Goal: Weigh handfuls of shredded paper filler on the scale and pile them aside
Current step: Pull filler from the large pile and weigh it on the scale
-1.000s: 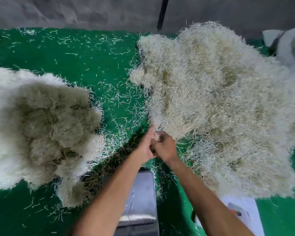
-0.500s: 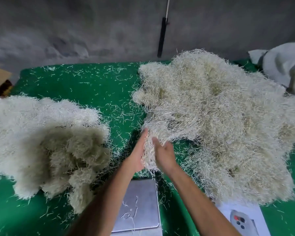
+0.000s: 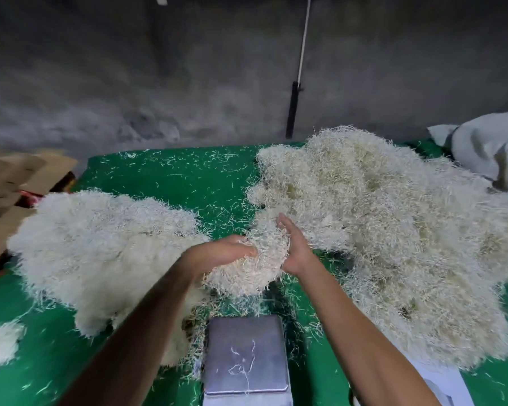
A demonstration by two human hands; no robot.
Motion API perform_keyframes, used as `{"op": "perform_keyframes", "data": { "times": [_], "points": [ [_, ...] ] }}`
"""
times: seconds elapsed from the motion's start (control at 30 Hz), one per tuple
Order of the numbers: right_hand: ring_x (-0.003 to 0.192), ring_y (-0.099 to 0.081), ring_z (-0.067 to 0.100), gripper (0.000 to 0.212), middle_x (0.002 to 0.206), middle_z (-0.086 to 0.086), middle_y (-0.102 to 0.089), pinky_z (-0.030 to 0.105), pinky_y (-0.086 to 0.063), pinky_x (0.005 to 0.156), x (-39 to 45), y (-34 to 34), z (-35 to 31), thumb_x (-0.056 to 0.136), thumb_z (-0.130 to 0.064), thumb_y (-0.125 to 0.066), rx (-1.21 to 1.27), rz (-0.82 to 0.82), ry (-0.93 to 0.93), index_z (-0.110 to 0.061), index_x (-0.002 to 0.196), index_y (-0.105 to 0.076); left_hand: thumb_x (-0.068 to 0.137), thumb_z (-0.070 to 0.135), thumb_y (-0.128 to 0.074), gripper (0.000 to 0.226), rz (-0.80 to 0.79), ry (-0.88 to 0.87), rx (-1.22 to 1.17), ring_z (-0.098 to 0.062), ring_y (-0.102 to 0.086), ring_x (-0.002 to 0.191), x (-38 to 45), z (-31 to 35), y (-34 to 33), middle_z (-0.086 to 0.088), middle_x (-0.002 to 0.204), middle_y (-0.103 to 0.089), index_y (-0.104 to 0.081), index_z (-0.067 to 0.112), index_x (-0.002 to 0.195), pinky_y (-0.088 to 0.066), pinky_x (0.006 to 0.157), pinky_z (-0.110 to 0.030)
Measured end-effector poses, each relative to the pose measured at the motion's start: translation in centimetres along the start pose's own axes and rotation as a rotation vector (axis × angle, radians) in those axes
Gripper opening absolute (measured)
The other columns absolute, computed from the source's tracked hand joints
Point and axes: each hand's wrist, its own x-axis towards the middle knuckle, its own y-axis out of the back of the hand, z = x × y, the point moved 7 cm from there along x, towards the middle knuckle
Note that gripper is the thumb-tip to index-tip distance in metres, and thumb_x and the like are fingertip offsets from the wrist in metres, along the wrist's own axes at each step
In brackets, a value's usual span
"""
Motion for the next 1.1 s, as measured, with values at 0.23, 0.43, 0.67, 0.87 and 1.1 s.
{"op": "perform_keyframes", "data": {
  "times": [0.23,0.43,0.67,0.87,1.1],
  "points": [
    [0.114,-0.049,0.040,0.071,0.140,0.016,-0.043,0.069,-0.041,0.089,-1.6,-5.1,-7.8,0.095,-0.058,-0.054,-0.007,0.089,0.213,-0.023,0.154,-0.035,0.088,0.048,-0.064,0.086,0.206,-0.042,0.116,-0.028,-0.023,0.152,-6.0,0.5,10.0,-0.004,0.168,-0.013,-0.019,0.029,0.158,-0.023,0.121,-0.050],
    [0.117,-0.063,0.045,0.059,0.146,0.030,-0.046,0.054,-0.057,0.097,-2.2,-6.9,-7.8,0.097,-0.062,-0.051,-0.386,0.074,0.176,-0.020,0.138,-0.045,0.099,0.024,-0.057,0.064,0.532,-0.176,-0.244,-0.028,-0.034,0.144,-9.7,3.8,16.3,-0.007,0.162,-0.030,-0.029,0.015,0.156,-0.029,0.116,-0.049],
    [0.048,-0.049,0.014,0.044,0.062,0.001,-0.057,0.025,-0.045,0.042,-3.7,-7.0,-8.6,0.100,-0.048,-0.058,-0.573,0.022,0.184,-0.010,0.123,-0.053,0.090,0.066,-0.055,0.080,0.412,-0.283,-0.328,-0.028,-0.016,0.153,-11.5,13.3,17.7,-0.001,0.168,-0.015,-0.027,0.034,0.158,-0.014,0.119,-0.059],
    [0.049,-0.055,0.009,0.035,0.075,0.002,-0.049,0.020,-0.050,0.043,-4.5,-5.7,-13.8,0.103,-0.030,-0.059,-0.328,0.068,0.296,-0.009,0.129,-0.049,0.046,0.092,-0.074,0.131,0.087,-0.109,0.649,-0.030,-0.031,0.149,-7.0,16.3,10.0,0.005,0.163,-0.026,-0.035,0.027,0.153,-0.029,0.117,-0.058],
    [0.054,-0.058,0.011,0.027,0.071,0.005,-0.061,0.022,-0.056,0.045,-3.6,0.7,-17.4,0.101,-0.020,-0.063,0.052,0.199,0.314,-0.005,0.123,-0.063,0.086,0.046,-0.074,0.085,0.327,-0.167,0.783,-0.022,-0.062,0.115,-2.3,15.7,11.3,-0.008,0.146,-0.053,-0.036,0.006,0.151,-0.053,0.092,-0.026]
  ]
}}
